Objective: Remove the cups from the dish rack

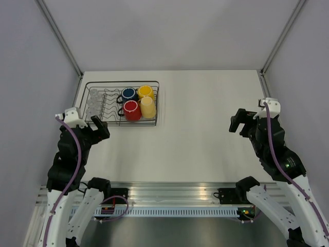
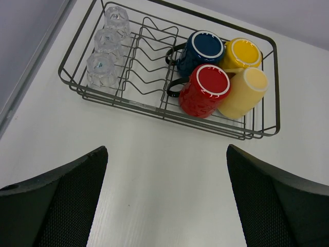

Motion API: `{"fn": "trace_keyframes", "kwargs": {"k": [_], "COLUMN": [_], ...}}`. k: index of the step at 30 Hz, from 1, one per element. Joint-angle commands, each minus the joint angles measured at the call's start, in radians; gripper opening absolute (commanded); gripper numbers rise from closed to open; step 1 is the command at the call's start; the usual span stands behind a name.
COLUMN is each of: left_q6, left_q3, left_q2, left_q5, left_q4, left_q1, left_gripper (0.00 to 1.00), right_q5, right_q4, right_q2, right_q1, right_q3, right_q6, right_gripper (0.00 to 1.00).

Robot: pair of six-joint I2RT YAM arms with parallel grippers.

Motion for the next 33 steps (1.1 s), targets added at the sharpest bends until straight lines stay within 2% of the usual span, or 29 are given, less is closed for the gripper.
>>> {"fn": "trace_keyframes", "kwargs": {"k": [1, 7, 9, 12, 13, 18, 22, 27, 28, 33], "left_q6": [-0.044, -0.090, -0.095, -0.103, -0.116, -0.153, -0.129, -0.071, -0.055, 0.024], "left_q3": [-0.001, 0.001, 0.008, 0.045, 0.057, 0.166, 0.264, 0.428, 0.453, 0.600], "left_q2": [-0.002, 0.007, 0.023, 0.067, 0.120, 0.334, 0.525, 0.757, 0.785, 0.943], "left_q5": [-0.011, 0.015, 0.056, 0.194, 0.257, 0.367, 0.365, 0.308, 0.264, 0.242], "left_q4": [0.030, 0.042, 0.059, 0.071, 0.070, 0.083, 0.096, 0.087, 0.080, 0.065], "left_q1": [0.002, 0.004, 0.004, 0.004, 0.004, 0.002, -0.005, -0.068, -0.080, -0.150], "left_gripper": [1.00, 1.00, 1.00, 1.00, 1.00, 1.00, 1.00, 1.00, 1.00, 1.00], "right_q5": [-0.030, -0.081, -0.086, -0.116, -0.123, -0.201, -0.231, -0.271, -0.277, -0.313], "right_q4": [0.012, 0.024, 0.021, 0.018, 0.020, 0.037, 0.032, 0.028, 0.029, 0.023], "right_q2": [0.018, 0.067, 0.081, 0.080, 0.075, 0.040, 0.031, 0.028, 0.028, 0.026], "right_q1": [0.004, 0.004, 0.004, 0.004, 0.004, 0.004, 0.004, 0.004, 0.004, 0.004], "right_q3": [0.017, 0.012, 0.015, 0.015, 0.017, 0.008, 0.008, 0.003, 0.002, -0.003], "right_q6": [-0.005, 0.024, 0.044, 0.047, 0.049, 0.035, 0.028, 0.023, 0.023, 0.018], "right_gripper": [0.98, 0.98, 0.98, 0.98, 0.98, 0.98, 0.98, 0.98, 0.98, 0.98]}}
